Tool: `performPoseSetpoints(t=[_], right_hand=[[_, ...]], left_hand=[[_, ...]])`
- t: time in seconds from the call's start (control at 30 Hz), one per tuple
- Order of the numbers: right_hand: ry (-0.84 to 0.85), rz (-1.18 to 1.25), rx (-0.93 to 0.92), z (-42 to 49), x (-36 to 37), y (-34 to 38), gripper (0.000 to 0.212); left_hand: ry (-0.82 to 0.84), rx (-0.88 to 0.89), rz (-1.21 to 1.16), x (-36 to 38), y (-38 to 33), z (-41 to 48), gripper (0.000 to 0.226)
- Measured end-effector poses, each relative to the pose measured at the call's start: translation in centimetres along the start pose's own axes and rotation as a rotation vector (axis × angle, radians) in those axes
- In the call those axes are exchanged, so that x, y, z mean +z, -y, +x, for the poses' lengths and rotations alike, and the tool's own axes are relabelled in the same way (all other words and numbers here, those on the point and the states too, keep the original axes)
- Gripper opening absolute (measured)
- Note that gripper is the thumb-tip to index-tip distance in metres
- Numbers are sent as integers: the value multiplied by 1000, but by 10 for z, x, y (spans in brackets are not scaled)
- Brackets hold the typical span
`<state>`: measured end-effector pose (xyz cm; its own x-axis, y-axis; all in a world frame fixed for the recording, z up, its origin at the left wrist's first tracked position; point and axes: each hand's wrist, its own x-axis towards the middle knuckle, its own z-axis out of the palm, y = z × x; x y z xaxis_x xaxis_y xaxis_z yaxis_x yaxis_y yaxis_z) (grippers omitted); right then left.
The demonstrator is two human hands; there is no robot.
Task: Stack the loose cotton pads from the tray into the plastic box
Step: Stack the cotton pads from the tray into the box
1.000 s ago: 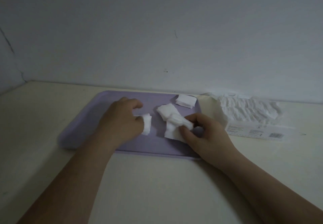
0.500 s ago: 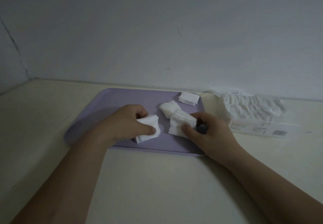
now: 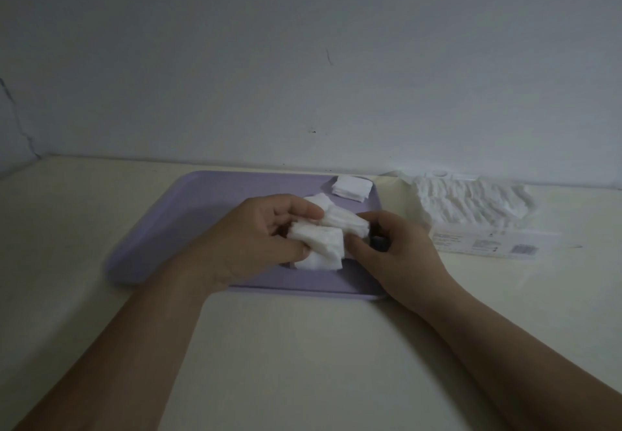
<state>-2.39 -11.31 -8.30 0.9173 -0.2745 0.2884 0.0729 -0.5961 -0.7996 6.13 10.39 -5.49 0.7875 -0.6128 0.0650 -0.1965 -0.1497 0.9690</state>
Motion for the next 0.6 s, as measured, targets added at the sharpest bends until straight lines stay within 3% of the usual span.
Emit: performPoseSetpoints(t=[0.17,0.3,0.4,0.6], right_hand=[[77,174,-4,0,-3,-3,20],[161,216,-36,2,-5,-1,21],[290,393,24,2,-9,1,36],[271,96,-67,-4,-6,5,77]], left_hand=[[43,47,71,14,1,0,48],[-92,74,131,17,4,3,45],[-147,92,104,18,5,4,46],[-170,103,131,24,5,6,55]])
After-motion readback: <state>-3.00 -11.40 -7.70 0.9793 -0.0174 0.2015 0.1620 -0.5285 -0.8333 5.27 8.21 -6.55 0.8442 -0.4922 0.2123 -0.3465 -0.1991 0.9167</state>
